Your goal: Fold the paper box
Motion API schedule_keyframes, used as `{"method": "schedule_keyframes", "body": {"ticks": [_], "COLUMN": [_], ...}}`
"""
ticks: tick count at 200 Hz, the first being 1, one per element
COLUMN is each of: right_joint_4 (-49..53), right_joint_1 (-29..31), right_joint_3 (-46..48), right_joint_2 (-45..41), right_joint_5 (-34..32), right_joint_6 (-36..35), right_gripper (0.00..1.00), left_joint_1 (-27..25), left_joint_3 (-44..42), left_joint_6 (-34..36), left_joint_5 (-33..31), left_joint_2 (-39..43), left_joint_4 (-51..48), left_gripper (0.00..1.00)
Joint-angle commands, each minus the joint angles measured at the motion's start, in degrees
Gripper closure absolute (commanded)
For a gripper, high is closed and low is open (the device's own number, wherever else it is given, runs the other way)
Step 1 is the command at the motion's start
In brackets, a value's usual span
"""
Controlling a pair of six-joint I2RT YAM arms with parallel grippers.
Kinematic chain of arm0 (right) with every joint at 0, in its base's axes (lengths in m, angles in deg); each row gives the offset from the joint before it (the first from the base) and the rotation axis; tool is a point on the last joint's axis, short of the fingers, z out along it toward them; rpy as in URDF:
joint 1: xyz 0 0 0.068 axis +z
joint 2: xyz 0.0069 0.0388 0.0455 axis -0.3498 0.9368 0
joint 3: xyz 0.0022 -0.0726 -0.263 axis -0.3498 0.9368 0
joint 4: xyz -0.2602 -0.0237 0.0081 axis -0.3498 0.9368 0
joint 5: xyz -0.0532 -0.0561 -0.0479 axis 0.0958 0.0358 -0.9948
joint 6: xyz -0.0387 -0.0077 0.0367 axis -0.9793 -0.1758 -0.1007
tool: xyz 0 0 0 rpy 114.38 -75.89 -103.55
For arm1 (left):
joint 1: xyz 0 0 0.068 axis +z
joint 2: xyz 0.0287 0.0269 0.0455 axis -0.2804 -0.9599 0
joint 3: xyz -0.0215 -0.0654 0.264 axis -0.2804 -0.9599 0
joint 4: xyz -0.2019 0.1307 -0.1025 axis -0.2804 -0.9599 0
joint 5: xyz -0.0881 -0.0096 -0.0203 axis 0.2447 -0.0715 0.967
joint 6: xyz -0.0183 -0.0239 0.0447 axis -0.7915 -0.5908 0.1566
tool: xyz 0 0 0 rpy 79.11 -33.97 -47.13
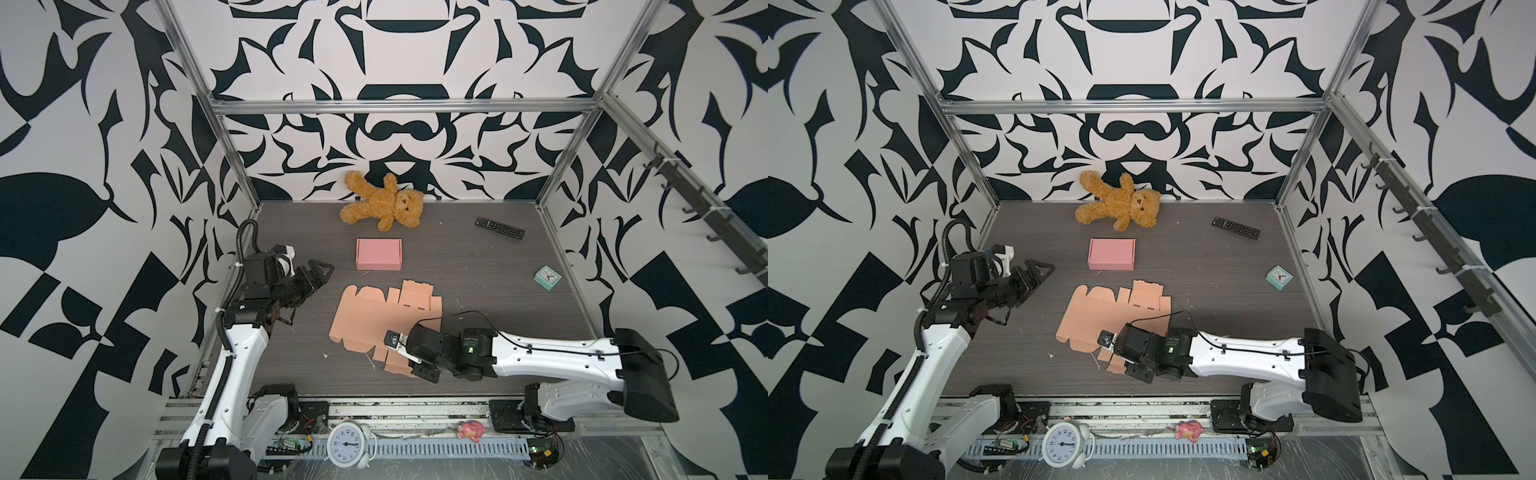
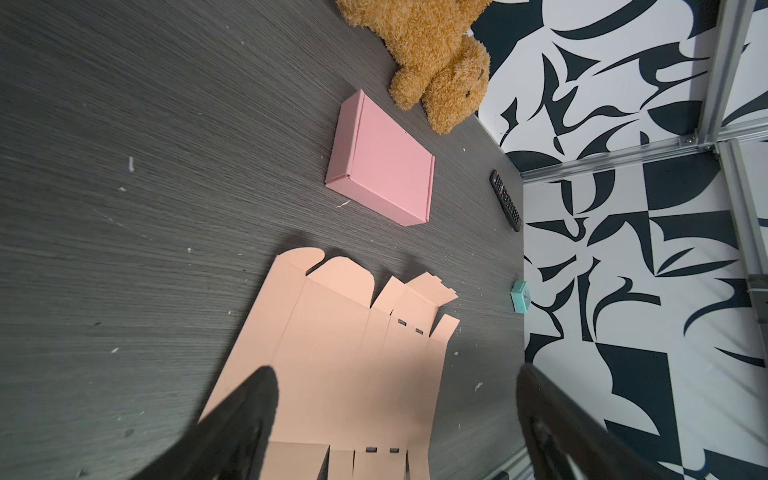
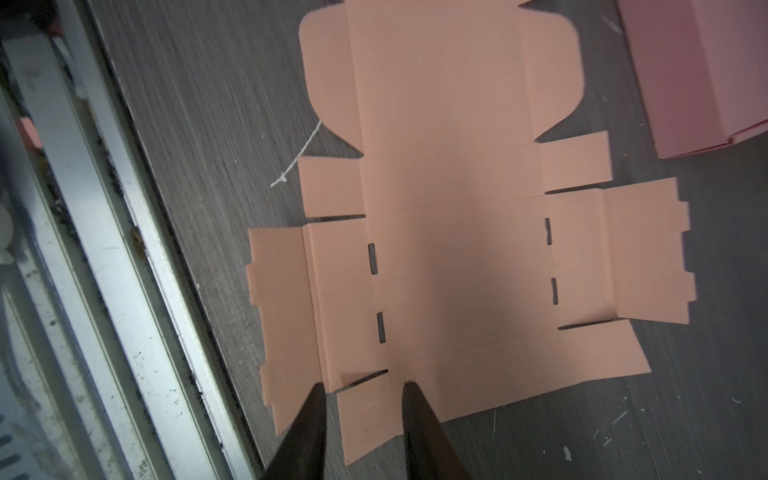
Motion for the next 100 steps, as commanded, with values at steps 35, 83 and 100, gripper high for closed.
{"method": "schedule_keyframes", "body": {"ticks": [35, 83, 100], "right_joint_4": [-4.71, 0.38, 0.04], "right_joint_1": [-3.02, -13.07, -15.0], "right_joint_3": [1.51, 2.3, 3.72], "right_joint_2": [-8.31, -7.73, -7.71], "right_joint_5": [-8.25, 0.46, 0.58], "right_joint_6": [22.62, 37.28, 39.03], "right_gripper": [0.69, 0.71, 0.71], "left_joint_1": [-7.83, -16.54, -19.7], "left_joint_3": [-4.07, -2.9, -2.41], "left_joint_6": [1.68, 3.72, 4.35], "left_joint_5": [2.14, 0.84, -0.17], "left_joint_2": [-5.12, -10.69, -12.13], "left_joint_4": [4.43, 6.1, 6.16], "left_gripper": [0.07, 0.06, 0.05]}}
